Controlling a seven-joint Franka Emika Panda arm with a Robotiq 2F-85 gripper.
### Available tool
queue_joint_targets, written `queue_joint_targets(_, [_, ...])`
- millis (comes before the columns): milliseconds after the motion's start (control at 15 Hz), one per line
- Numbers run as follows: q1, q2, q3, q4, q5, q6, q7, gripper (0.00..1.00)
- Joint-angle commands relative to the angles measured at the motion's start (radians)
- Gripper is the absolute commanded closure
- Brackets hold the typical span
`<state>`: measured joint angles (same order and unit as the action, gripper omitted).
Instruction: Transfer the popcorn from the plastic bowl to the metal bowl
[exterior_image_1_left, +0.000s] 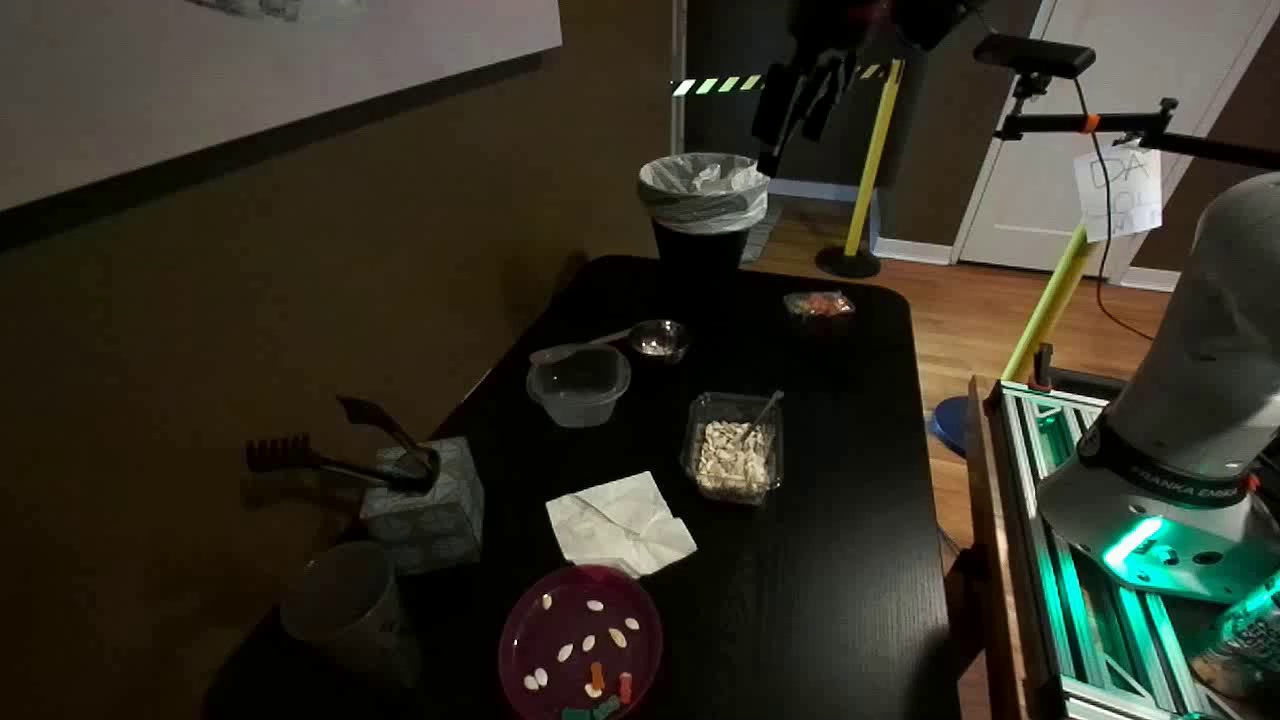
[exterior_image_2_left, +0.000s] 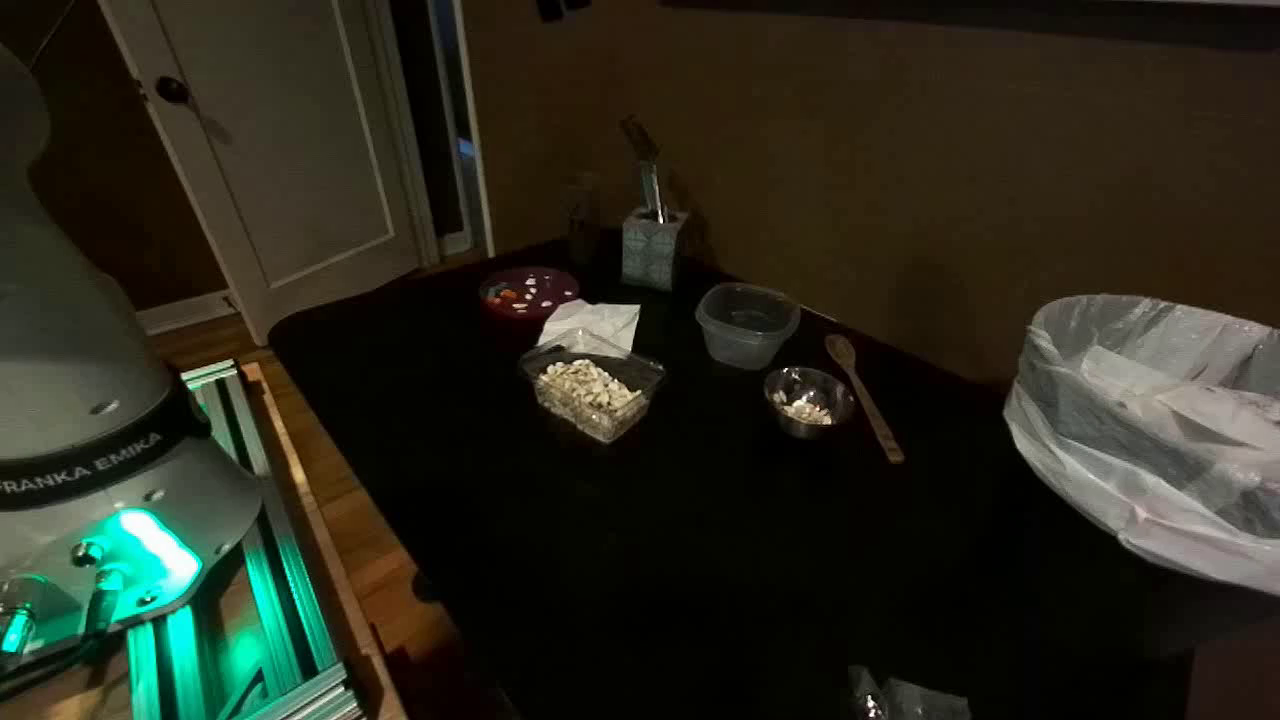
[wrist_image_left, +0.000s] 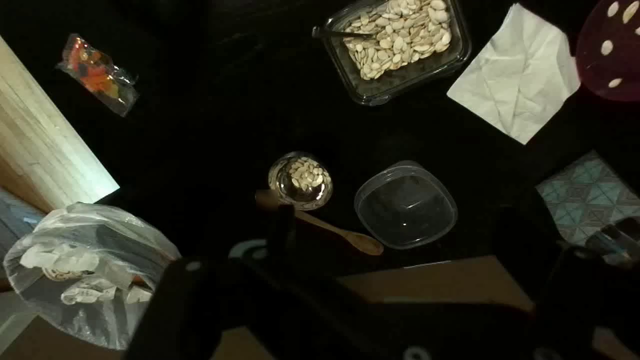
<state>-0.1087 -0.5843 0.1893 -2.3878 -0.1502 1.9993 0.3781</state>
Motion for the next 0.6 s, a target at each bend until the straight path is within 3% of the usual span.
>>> queue_joint_targets(0, [0.019,0.003,-0.016,0.002,-0.011,-0.003,0.008,0.0])
queue_joint_targets(467, [0.019,0.003,-0.016,0.002,-0.011,-0.003,0.008,0.0])
queue_joint_targets(533, [0.028,0.024,-0.043,0.014,0.028,-0.021,-0.02,0.0])
